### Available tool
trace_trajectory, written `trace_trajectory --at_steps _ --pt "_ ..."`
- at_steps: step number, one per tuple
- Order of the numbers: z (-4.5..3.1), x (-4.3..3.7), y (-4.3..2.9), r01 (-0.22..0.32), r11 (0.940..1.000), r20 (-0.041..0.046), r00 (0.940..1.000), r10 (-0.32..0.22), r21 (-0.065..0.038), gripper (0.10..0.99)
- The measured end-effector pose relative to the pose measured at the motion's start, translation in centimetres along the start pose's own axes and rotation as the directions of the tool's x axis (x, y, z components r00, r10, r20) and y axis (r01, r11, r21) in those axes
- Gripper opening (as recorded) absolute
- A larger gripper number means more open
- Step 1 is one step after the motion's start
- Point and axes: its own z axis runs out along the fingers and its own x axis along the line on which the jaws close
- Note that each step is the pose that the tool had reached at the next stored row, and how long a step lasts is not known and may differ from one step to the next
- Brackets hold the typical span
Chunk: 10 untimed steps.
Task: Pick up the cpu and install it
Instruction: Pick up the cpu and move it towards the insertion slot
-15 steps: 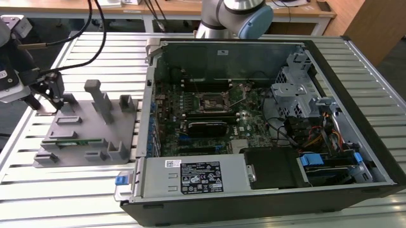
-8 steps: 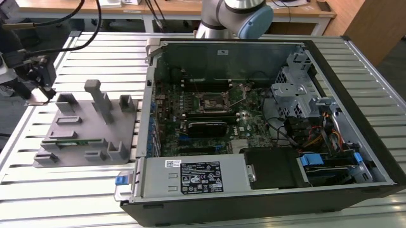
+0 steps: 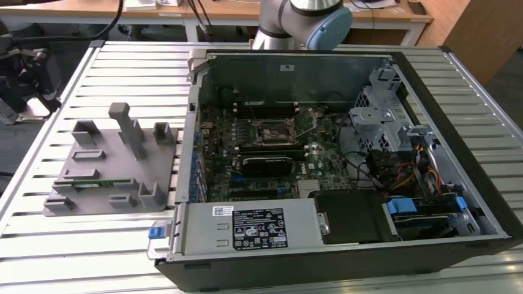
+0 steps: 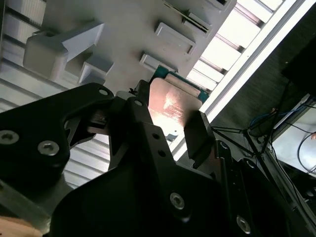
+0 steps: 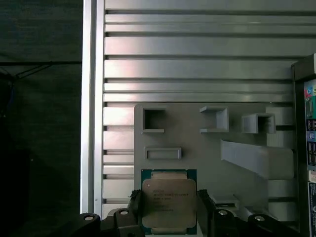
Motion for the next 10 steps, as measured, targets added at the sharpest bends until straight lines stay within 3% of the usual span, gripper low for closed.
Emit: trace_trajectory --at_steps 7,10 --pt "-3.15 -0.03 0.25 0.000 1.0000 -0.0001 1.0000 0.000 0.000 0.525" --pt "-4.14 -0.05 0.40 -0.001 1.0000 0.0000 1.0000 0.001 0.000 0.525"
